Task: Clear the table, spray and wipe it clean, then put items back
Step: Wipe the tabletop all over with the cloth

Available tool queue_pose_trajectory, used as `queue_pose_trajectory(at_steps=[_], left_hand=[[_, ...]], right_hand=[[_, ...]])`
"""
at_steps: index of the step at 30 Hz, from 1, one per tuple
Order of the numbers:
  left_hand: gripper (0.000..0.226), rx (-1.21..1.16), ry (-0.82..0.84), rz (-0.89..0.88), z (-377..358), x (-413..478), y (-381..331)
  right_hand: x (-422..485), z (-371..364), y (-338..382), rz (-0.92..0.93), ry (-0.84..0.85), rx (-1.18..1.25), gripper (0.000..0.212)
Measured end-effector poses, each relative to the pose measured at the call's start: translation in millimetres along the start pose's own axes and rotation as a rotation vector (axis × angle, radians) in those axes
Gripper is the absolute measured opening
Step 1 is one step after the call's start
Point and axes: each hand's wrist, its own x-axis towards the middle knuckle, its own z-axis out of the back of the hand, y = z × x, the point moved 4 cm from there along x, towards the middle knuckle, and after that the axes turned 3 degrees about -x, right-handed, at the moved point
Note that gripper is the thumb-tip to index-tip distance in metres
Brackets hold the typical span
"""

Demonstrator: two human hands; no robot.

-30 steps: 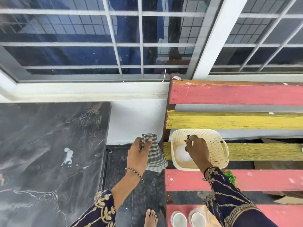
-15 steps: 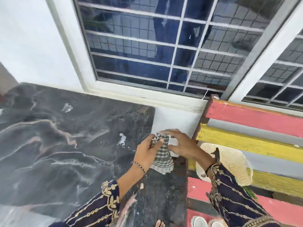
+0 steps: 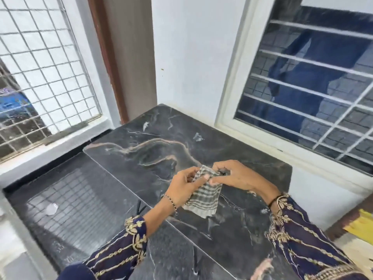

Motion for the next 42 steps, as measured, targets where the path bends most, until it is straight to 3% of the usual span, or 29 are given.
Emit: queue_pose_trajectory(at_steps=[5, 8, 10, 13, 16, 23, 25, 27, 30, 33, 35, 37, 39, 42], left_hand=[[0.014, -0.004, -0.036, 0.101, 108.3, -2.2, 25.5], [0.015, -0.024, -0.087, 0.136, 157.8, 6.0, 45.9], [0.025, -0.044, -0.144, 0.136, 187.3, 13.9, 60.6], [0.047, -0.035, -0.207, 0.175, 239.6, 35.7, 91.7], [0.046, 0.017, -0.253, 0.241, 287.2, 55.3, 120.7], [0.005, 0.075, -0.462, 0.432, 425.4, 96.3, 174.7], [0.008, 0.061, -0.515, 0.455, 450.0, 98.3, 177.5], [0.015, 0.048, -0.543, 0.481, 472.9, 99.6, 184.4], [0.011, 0.072, -0.532, 0.506, 500.7, 102.5, 195.3], [0.01, 0.075, -0.478, 0.535, 523.3, 105.5, 209.9], [0.012, 0.084, -0.43, 0.544, 533.7, 109.1, 216.3], [0.012, 0.096, -0.388, 0.556, 545.3, 114.0, 223.6], [0.012, 0.082, -0.355, 0.569, 555.3, 117.7, 231.0], [0.006, 0.065, -0.32, 0.574, 569.3, 120.3, 240.1]], right_hand=[[80.4, -36.9, 64.1, 0.105, 0.016, -0.02, 0.025], [128.0, -58.7, 93.4, 0.135, 0.037, -0.05, 0.038], [155.1, -71.9, 112.6, 0.161, 0.034, -0.022, 0.047], [213.0, -96.7, 131.7, 0.123, 0.098, 0.023, 0.039], [270.9, -113.5, 138.3, 0.133, 0.109, -0.001, 0.039], [411.0, -128.1, 168.2, -0.011, -0.245, -0.143, 0.034], [433.7, -140.1, 185.8, 0.056, -0.285, -0.246, 0.03], [457.0, -167.8, 203.1, 0.106, -0.165, -0.274, 0.031], [477.0, -207.2, 210.1, 0.012, 0.067, -0.152, 0.031], [486.0, -222.9, 197.8, 0.001, -0.007, -0.216, 0.028], [484.9, -226.5, 186.8, 0.08, -0.054, -0.3, 0.026], [486.3, -234.9, 182.7, 0.331, -0.039, -0.425, 0.033], [484.0, -250.6, 178.9, 0.659, 0.089, -0.612, 0.043], [489.7, -271.9, 174.2, 0.868, 0.309, -0.789, 0.049]])
